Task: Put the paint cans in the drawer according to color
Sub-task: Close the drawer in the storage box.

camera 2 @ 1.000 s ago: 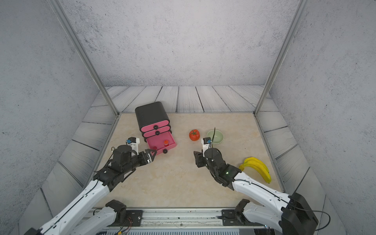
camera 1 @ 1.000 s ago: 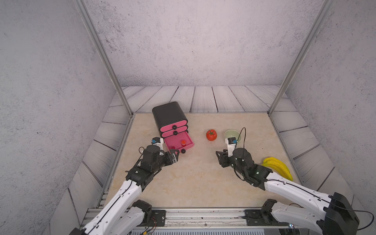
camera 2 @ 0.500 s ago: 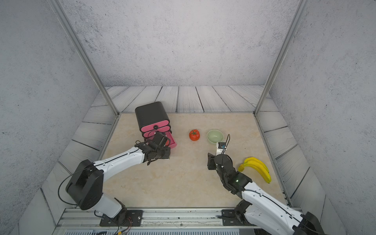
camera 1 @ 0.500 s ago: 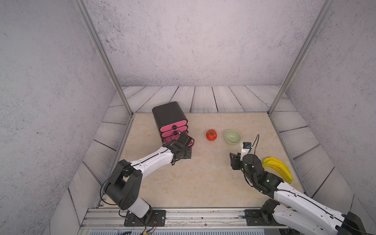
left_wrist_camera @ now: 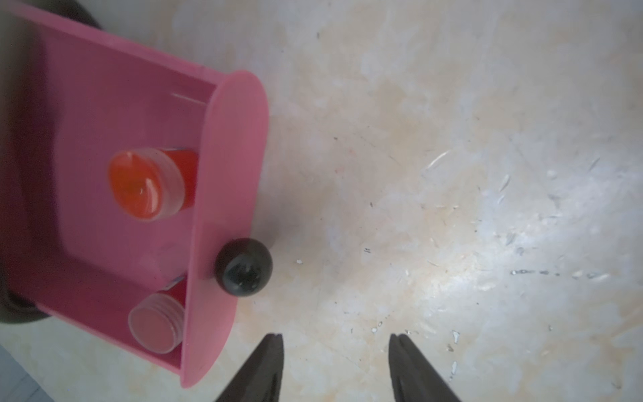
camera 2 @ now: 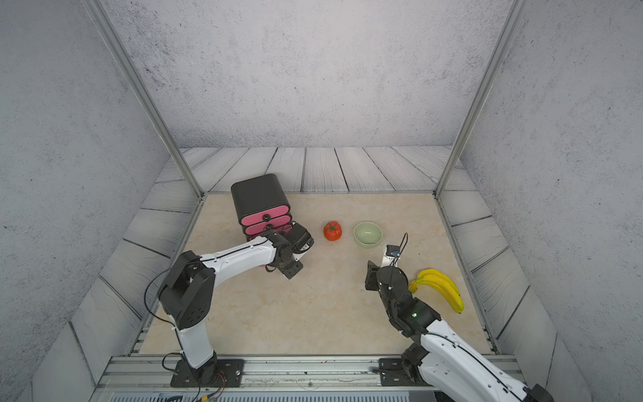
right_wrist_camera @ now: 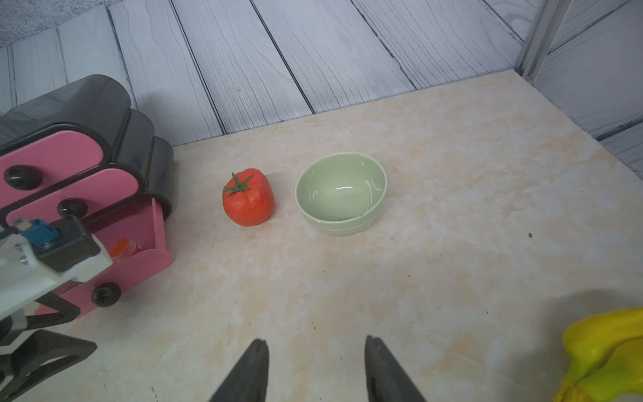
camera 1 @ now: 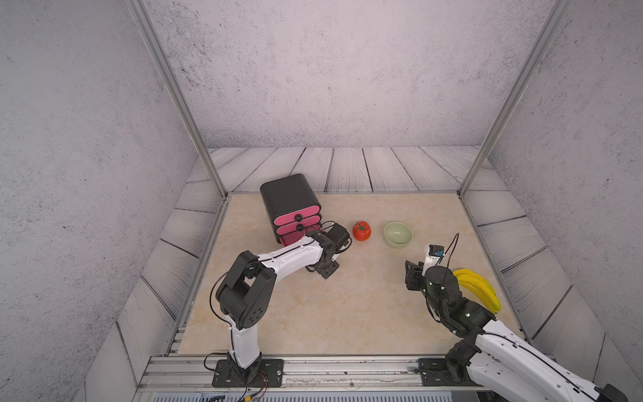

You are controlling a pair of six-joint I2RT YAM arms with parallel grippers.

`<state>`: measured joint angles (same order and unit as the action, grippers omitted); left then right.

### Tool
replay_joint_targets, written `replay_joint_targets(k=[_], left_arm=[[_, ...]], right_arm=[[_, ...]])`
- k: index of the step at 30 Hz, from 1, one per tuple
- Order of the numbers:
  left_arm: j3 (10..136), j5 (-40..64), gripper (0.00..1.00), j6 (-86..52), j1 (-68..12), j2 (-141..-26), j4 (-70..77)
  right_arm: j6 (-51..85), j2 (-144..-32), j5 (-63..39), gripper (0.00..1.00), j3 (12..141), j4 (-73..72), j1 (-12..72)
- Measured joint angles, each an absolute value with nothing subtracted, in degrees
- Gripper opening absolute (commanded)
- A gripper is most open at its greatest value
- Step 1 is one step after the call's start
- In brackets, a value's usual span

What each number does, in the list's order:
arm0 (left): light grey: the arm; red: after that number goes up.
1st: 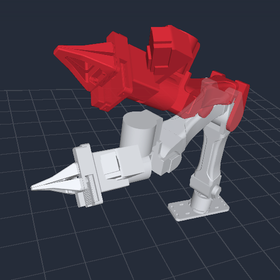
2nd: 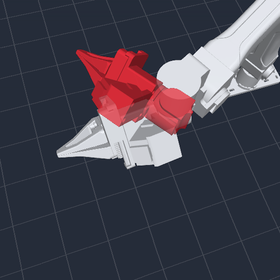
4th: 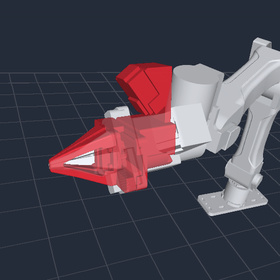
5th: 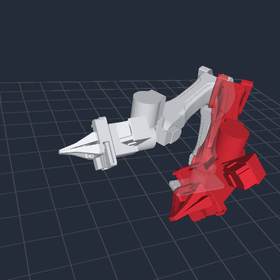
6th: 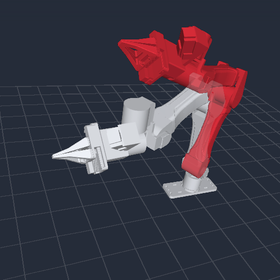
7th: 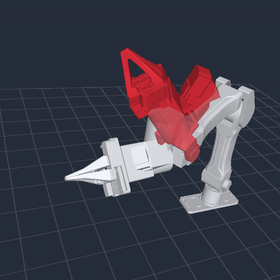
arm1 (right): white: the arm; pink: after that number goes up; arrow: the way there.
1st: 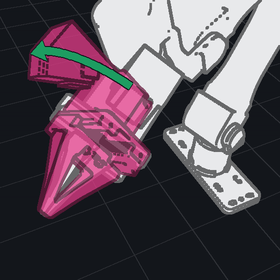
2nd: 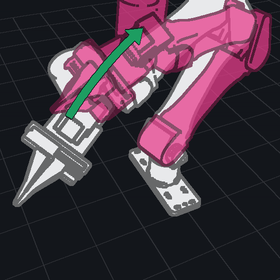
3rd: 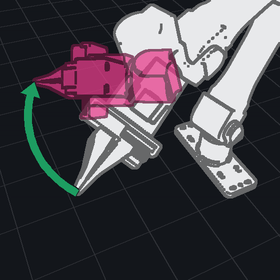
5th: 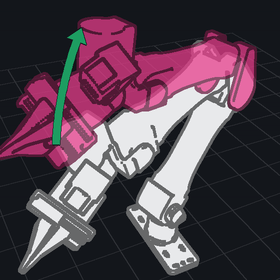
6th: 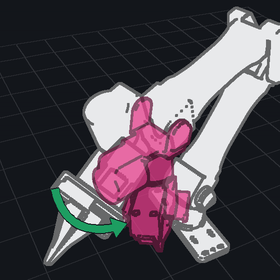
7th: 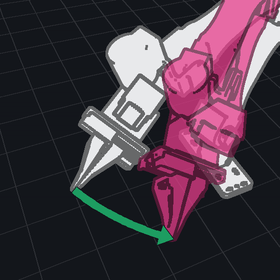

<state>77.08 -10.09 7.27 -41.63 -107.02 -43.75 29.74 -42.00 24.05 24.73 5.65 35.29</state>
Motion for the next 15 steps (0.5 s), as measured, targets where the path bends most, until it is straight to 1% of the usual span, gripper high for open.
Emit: replay_joint_targets(k=[3, 6, 13, 15], left_arm=[[78.2, -10.0, 0.64, 10.6, -41.5, -108.8, -44.7], [79.3, -10.8, 0.67, 12.6, -41.2, -110.7, -44.8], [82.1, -14.5, 0.67, 14.4, -38.0, -115.4, -44.2], [82.3, -17.0, 0.64, 14.7, -37.1, -116.0, -43.2]], right_arm=[[29.7, -42.0, 24.2, 0.49, 24.8, 5.9, 35.1], [29.5, -42.1, 24.2, 0.49, 25.0, 6.7, 34.9], [29.1, -42.3, 24.3, 0.48, 26.7, 8.1, 34.7], [29.1, -42.6, 24.3, 0.48, 26.7, 8.5, 34.7]])
